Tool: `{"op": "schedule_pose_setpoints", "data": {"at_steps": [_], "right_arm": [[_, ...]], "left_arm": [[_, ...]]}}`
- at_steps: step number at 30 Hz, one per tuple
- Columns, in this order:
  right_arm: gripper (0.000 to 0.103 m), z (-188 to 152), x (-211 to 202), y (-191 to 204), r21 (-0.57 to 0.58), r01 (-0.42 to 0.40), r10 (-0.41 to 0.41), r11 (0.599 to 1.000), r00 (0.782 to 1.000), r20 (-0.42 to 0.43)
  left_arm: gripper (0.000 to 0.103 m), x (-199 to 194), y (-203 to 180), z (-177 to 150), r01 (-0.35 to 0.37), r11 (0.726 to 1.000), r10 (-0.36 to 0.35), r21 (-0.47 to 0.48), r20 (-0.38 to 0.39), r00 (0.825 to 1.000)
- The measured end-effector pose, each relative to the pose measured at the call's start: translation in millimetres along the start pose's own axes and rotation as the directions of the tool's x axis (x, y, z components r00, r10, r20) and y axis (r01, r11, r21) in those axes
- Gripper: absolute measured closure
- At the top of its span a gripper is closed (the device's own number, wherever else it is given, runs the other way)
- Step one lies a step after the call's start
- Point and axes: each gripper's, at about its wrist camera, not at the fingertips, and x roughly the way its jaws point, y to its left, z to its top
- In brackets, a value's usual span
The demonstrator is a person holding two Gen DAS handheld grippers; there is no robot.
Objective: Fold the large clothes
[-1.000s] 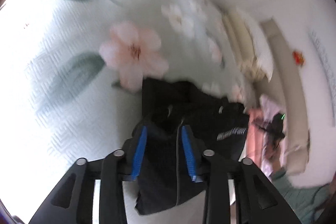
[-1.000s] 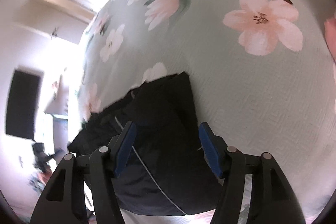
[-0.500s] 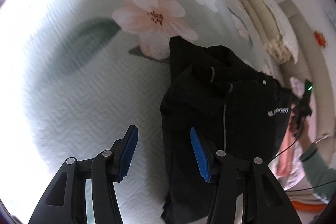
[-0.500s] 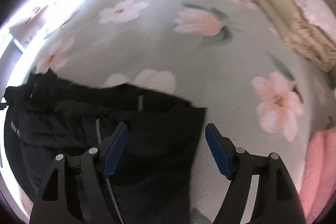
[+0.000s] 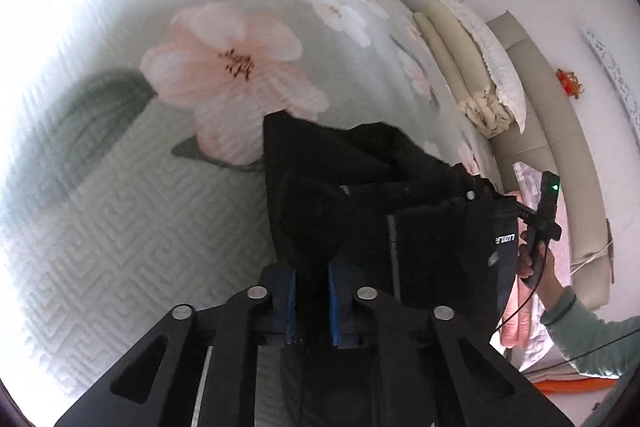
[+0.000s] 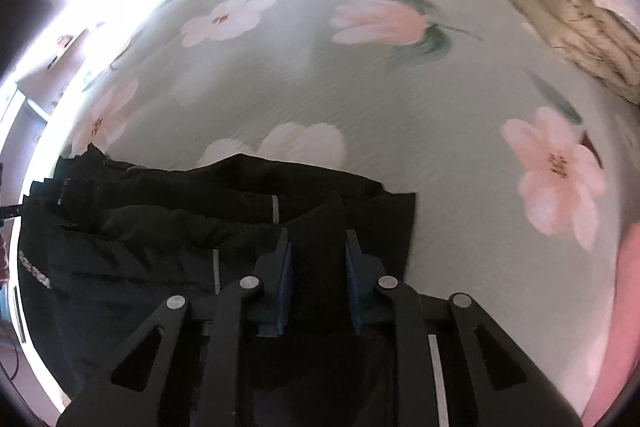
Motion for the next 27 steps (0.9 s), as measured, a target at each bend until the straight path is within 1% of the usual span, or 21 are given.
{"op": "schedule_pose_setpoints", "data": {"at_steps": [2,4,5,6,8,9,10,11,13,14,15,16,17,18,19,20,21,22,24,27], "right_arm": [[0.08,-3,-13,-1,0.013,0.023,-0.023,1.0,0.999,0.027],[0.081,-5,-31,-2,0.019,0.072,-0.073,0.997,0.995,0.064],[0.082,-3,-42,-3,0.026,0.102,-0.104,0.994,0.99,0.09],[0.083,0,-59,-7,0.044,0.149,-0.154,0.988,0.98,0.13],[0.083,6,-81,-12,0.066,0.19,-0.199,0.98,0.964,0.176],[0.083,13,-93,-13,0.067,0.231,-0.24,0.971,0.949,0.203],[0.083,17,-97,-13,0.064,0.25,-0.258,0.966,0.942,0.215],[0.083,27,-101,-13,0.055,0.283,-0.288,0.958,0.929,0.234],[0.084,45,-99,-16,0.051,0.314,-0.317,0.948,0.916,0.246],[0.084,56,-94,-19,0.056,0.322,-0.326,0.945,0.913,0.248],[0.084,68,-81,-25,0.077,0.327,-0.336,0.942,0.911,0.238],[0.084,76,-66,-30,0.086,0.329,-0.34,0.941,0.915,0.217],[0.084,79,-52,-32,0.085,0.335,-0.345,0.938,0.917,0.198],[0.086,82,-26,-36,0.082,0.356,-0.365,0.931,0.917,0.158],[0.093,83,-6,-38,0.077,0.367,-0.374,0.927,0.919,0.122],[0.094,81,26,-43,0.065,0.374,-0.377,0.925,0.925,0.049],[0.095,77,42,-46,0.068,0.38,-0.382,0.923,0.924,0.017],[0.095,70,66,-51,0.067,0.366,-0.363,0.928,0.931,-0.045],[0.095,54,90,-58,0.08,0.344,-0.334,0.935,0.935,-0.118],[0.095,38,96,-63,0.082,0.33,-0.318,0.94,0.938,-0.136]], "left_arm": [[0.092,-11,-9,0,-0.007,1.0,0.007,-0.002,0.035,0.999],[0.093,-25,-15,6,-0.005,1.0,0.004,0.002,0.088,0.996],[0.093,-38,-27,11,-0.011,1.0,0.009,0.014,0.139,0.99],[0.093,-45,-33,19,-0.009,1.0,0.006,0.018,0.172,0.985],[0.093,-60,-50,37,0.0,0.999,-0.011,0.046,0.237,0.971],[0.093,-62,-62,50,-0.02,0.997,0.0,0.075,0.262,0.965],[0.093,-62,-71,62,-0.035,0.995,0.008,0.091,0.281,0.96],[0.093,-59,-77,74,-0.052,0.994,0.022,0.098,0.292,0.956],[0.093,-41,-79,102,-0.127,0.987,0.093,0.098,0.296,0.951],[0.093,-30,-73,110,-0.144,0.987,0.117,0.077,0.283,0.952],[0.093,-12,-61,119,-0.169,0.985,0.153,0.04,0.252,0.955],[0.093,3,-50,123,-0.188,0.982,0.181,0.012,0.221,0.958],[0.093,27,-30,125,-0.205,0.978,0.208,-0.034,0.166,0.964],[0.093,43,-19,123,-0.219,0.974,0.225,-0.06,0.124,0.966],[0.093,61,-8,117,-0.237,0.968,0.243,-0.077,0.084,0.966],[0.093,75,-2,110,-0.261,0.963,0.265,-0.073,0.053,0.963],[0.093,89,3,102,-0.281,0.957,0.283,-0.065,0.022,0.959],[0.092,97,7,95,-0.284,0.956,0.285,-0.073,0.01,0.958],[0.092,99,13,89,-0.261,0.96,0.266,-0.1,0.034,0.963],[0.089,93,21,91,-0.207,0.969,0.214,-0.138,0.04,0.976]]}}
